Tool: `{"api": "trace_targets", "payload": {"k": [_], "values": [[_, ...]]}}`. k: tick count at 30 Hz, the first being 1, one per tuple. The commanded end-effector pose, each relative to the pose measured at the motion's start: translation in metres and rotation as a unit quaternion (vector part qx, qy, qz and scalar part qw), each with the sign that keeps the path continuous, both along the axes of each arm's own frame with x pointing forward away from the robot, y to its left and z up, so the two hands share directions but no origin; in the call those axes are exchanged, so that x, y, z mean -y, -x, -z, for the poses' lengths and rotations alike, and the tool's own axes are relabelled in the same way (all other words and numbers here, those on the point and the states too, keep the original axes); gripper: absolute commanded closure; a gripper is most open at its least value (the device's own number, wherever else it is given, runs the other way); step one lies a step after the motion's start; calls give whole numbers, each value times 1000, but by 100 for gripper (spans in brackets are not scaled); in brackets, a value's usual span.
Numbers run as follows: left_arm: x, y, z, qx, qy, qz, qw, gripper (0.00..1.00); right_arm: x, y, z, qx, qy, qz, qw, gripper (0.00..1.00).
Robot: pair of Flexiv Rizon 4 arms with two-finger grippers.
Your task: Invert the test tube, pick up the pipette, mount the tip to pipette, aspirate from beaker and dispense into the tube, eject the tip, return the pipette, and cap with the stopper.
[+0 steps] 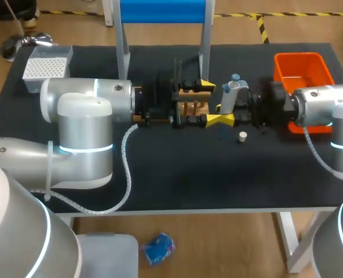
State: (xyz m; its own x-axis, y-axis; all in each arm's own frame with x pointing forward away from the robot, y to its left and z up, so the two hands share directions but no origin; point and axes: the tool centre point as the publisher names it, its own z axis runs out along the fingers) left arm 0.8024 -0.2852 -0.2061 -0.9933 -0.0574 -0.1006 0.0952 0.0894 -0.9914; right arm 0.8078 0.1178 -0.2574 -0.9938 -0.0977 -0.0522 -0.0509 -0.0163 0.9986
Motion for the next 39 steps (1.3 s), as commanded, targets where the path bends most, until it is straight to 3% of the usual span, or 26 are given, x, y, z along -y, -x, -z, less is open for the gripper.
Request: {"api": "trace_targets", "payload": {"k": [1, 19, 32, 39], "values": [[1, 1, 1, 1, 1, -3, 1000, 0, -10, -2, 2, 3, -4, -4, 1000, 100], [1, 1, 1, 1, 1, -3, 1000, 0, -36, -5, 2, 19, -16, -16, 1000, 100], [1, 1, 1, 1, 1, -3, 1000, 0, -32, -7, -1, 38, -24, 16, 999, 100], [1, 1, 1, 1, 1, -3, 1000, 0, -31, -8, 0, 32, -31, 23, 999, 100]]}}
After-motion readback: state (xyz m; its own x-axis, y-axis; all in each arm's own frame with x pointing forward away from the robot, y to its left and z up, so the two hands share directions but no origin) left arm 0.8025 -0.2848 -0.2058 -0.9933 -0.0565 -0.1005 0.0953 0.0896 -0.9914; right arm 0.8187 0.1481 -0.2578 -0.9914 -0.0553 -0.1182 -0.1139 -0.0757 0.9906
